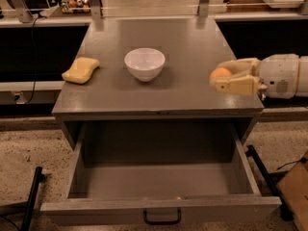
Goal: Pick orange from top drawer and place on counter
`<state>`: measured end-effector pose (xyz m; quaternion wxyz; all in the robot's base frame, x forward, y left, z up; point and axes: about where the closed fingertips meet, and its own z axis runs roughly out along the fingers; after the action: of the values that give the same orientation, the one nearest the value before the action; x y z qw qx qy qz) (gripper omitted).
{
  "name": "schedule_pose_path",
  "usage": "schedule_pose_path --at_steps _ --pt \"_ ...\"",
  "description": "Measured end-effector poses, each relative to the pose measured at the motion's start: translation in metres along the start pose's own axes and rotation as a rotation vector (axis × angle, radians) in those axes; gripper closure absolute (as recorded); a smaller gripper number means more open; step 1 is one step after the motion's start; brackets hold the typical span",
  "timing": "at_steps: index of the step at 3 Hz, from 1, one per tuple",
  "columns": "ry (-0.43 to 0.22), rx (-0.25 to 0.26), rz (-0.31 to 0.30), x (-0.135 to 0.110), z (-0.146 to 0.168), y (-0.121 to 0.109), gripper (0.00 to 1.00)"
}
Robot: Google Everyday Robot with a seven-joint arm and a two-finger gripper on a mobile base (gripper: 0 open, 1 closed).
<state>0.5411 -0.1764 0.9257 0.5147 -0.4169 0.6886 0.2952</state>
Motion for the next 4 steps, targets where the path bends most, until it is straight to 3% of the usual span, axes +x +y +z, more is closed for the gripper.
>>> schedule_pose_path --at_steps 2,4 --pt "0.06 0.076 0.118 0.004 0.05 -0.043 1.0" --pt "0.148 0.114 0.171 0.041 0.074 -0.058 1.0"
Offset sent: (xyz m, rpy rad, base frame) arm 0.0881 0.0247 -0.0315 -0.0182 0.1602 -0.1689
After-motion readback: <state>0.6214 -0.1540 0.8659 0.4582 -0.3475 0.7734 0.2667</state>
